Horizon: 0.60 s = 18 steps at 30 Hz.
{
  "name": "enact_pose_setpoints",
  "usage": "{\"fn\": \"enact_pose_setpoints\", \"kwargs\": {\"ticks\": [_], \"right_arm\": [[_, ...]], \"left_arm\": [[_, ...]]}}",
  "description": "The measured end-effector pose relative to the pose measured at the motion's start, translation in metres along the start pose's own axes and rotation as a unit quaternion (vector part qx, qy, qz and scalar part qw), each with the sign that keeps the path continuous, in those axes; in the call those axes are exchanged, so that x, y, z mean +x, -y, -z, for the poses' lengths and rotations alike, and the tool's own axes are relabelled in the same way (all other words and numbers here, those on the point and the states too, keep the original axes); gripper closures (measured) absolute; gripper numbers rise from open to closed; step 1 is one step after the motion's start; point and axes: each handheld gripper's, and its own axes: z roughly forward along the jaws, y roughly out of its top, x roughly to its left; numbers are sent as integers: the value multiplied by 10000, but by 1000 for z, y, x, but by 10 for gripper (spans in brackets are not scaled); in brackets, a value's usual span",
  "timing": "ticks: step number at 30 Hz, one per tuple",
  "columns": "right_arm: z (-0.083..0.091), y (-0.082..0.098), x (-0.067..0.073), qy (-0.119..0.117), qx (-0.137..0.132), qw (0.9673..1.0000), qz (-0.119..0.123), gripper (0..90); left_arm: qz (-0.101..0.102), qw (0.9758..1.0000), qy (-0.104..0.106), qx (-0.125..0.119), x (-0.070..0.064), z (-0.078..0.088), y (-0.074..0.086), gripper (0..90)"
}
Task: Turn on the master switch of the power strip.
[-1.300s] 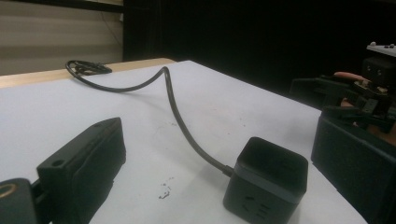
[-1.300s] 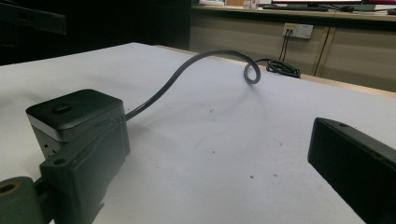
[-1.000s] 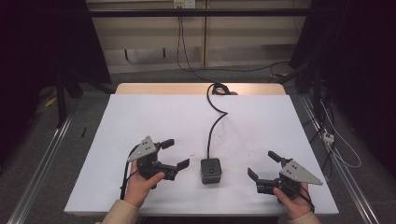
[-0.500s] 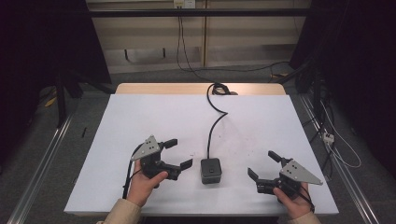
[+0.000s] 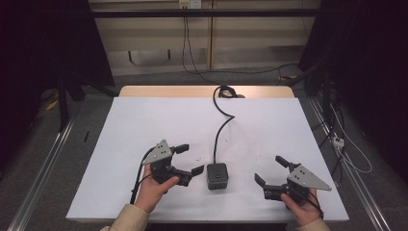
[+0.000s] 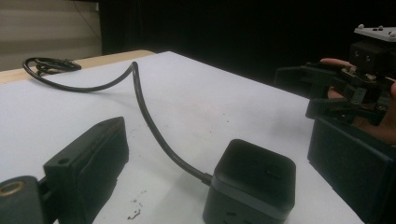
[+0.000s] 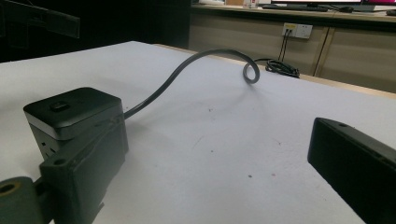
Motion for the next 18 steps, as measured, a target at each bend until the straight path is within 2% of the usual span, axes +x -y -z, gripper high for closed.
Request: {"fn": "enact_pose_setpoints", "kwargs": {"ticks": [9, 18], "right_arm": [[0, 0, 0, 3, 8, 10000, -9, 34], [1, 0, 0, -1, 6, 10000, -8, 34]], "left_arm": [[-87, 9999, 71, 47, -4, -8, -2, 62], [-176, 9996, 202, 134, -7, -15, -3, 157]]}}
